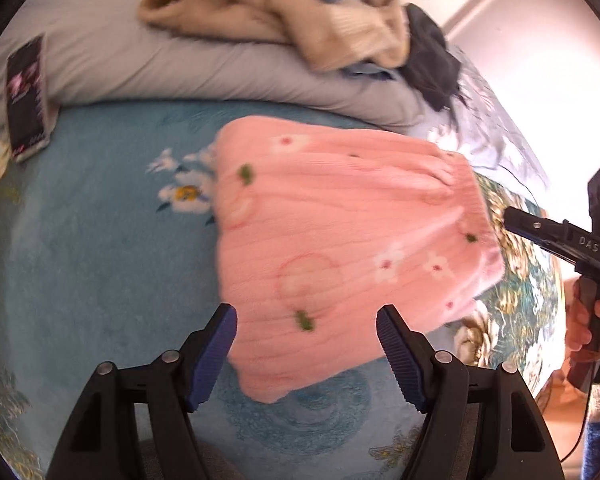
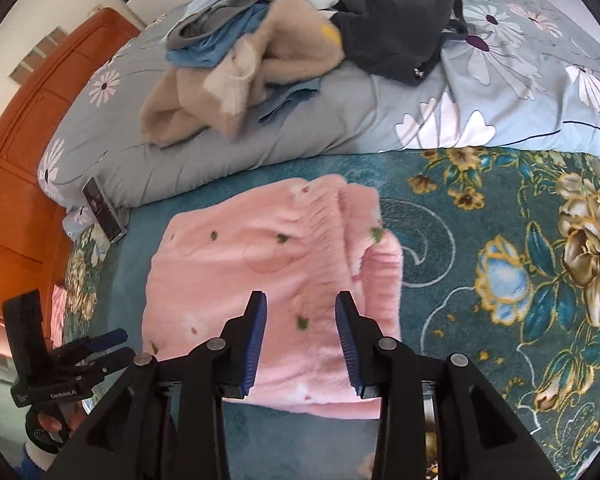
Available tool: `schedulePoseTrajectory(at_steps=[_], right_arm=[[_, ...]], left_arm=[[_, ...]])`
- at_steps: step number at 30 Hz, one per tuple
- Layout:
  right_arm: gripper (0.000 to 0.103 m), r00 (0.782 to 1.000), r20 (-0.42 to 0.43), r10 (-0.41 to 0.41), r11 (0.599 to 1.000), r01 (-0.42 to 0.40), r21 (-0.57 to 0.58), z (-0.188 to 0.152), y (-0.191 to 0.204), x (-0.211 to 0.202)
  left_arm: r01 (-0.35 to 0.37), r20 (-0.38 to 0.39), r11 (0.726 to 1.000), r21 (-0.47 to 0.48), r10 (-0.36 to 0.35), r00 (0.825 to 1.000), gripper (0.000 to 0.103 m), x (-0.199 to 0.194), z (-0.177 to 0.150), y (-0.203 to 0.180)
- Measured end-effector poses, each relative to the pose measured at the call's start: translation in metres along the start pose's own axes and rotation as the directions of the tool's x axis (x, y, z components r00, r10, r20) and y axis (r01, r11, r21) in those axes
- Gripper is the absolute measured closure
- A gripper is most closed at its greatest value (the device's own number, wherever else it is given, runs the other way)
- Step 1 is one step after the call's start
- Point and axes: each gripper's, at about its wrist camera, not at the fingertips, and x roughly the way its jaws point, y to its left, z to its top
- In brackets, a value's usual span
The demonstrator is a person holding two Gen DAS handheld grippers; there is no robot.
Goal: Fold clothes
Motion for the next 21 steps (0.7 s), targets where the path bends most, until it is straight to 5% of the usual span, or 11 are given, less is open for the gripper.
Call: schedulePoseTrajectory(at_steps=[4, 14, 20, 21], right_arm=[[0.067, 1.0, -0.016, 0.017, 0.999, -0.018, -0.04, -0.02, 0.018, 0.006], [0.066, 0.998, -0.063, -0.009, 0.997, 0.014, 0.075, -0.05, -0.009, 0.028], [0.066, 0.999, -0.01, 0.043, 0.998, -0.043, 0.055, -0.04, -0.009, 0.004], [0.059, 0.999, 0.009, 0.051, 0.997, -0.051, 0.061, -0.038, -0.012, -0.002]], left_arm=[[-0.022, -0.029, 0.997, 0.072, 0.024, 0.999, 0.027, 0.02, 0.003, -0.02], [-0.033, -0.133, 0.999, 0.017, 0.035, 0.99, 0.027, 0.058, -0.013, -0.011], [0.092, -0.023, 0.995, -0.041, -0.093, 0.995, 0.027, 0.014, 0.004, 0.008], [0.1, 0.001, 0.993, -0.057, -0.1, 0.995, 0.026, 0.007, 0.009, 0.015]])
